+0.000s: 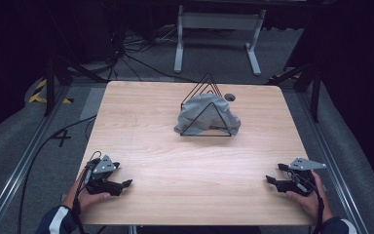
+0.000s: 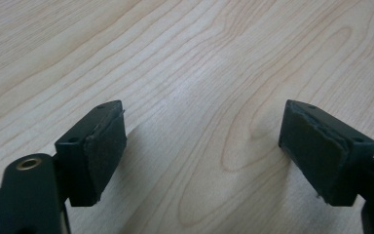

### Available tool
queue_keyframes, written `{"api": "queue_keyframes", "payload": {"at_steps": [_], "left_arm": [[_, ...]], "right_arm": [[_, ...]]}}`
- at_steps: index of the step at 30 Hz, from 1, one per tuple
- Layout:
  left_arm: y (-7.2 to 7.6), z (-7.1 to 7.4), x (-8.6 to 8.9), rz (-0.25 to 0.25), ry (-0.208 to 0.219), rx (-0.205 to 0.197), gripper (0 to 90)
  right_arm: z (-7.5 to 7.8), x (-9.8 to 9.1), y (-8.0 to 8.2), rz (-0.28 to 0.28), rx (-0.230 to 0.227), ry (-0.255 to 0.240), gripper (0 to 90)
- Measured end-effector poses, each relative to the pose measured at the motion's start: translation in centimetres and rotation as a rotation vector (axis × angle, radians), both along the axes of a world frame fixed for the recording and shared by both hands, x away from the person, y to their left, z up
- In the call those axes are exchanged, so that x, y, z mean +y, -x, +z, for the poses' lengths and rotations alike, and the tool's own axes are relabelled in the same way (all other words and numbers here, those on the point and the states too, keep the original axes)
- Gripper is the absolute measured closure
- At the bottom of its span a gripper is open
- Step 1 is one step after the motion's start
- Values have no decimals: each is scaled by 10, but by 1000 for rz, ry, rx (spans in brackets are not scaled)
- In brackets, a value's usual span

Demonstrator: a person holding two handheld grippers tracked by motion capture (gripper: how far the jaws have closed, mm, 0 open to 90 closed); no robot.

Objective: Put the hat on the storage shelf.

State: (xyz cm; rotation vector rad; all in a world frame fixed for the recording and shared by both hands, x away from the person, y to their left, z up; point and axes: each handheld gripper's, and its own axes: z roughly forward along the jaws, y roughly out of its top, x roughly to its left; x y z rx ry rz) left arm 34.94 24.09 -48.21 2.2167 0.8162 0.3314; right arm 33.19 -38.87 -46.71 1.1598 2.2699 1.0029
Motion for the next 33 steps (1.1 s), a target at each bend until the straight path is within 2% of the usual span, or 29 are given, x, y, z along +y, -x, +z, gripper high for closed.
{"api": "queue_keyframes", "payload": {"at_steps": [9,33], "left_arm": [[1,0,0,13,2,3,171],[0,0,0,14,-1,4,162]], "right_arm": [[0,0,0,-29,4,5,226],[0,-1,-1,-51,3,7,207]]}}
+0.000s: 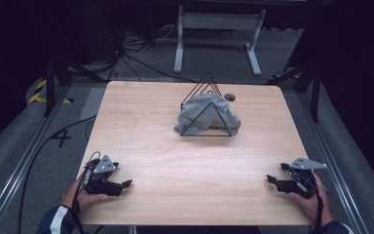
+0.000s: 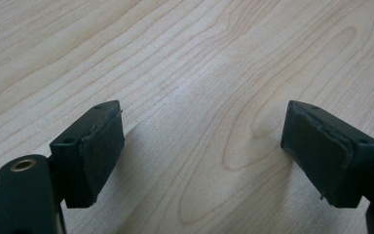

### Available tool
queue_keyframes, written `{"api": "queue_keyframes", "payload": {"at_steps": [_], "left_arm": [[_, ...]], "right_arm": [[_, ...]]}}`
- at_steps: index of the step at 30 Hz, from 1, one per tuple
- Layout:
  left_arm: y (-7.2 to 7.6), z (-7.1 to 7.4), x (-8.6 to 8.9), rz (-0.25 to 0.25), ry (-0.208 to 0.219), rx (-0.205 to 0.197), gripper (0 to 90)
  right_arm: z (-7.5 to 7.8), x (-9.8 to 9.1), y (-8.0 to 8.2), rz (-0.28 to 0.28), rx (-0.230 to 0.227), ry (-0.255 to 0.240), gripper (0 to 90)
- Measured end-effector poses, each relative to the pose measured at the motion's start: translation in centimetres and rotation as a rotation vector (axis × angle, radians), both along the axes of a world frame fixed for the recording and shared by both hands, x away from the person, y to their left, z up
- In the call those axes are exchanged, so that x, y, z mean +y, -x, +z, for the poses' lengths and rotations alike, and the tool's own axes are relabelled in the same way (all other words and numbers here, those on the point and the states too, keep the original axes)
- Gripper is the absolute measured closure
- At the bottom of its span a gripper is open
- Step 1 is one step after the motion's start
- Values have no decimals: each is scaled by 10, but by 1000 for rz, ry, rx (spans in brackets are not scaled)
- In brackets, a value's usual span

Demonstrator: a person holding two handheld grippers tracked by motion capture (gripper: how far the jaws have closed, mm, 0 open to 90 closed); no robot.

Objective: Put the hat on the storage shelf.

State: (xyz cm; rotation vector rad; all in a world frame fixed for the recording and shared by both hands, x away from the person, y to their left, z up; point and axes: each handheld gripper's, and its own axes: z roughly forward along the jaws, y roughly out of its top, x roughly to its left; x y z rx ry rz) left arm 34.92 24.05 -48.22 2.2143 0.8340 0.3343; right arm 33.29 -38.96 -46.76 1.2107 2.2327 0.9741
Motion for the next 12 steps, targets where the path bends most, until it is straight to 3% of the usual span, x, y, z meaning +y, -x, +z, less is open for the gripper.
{"api": "queue_keyframes", "payload": {"at_steps": [12], "left_arm": [[0,0,0,1,3,3,162]], "right_arm": [[0,0,0,-4,0,1,202]]}}
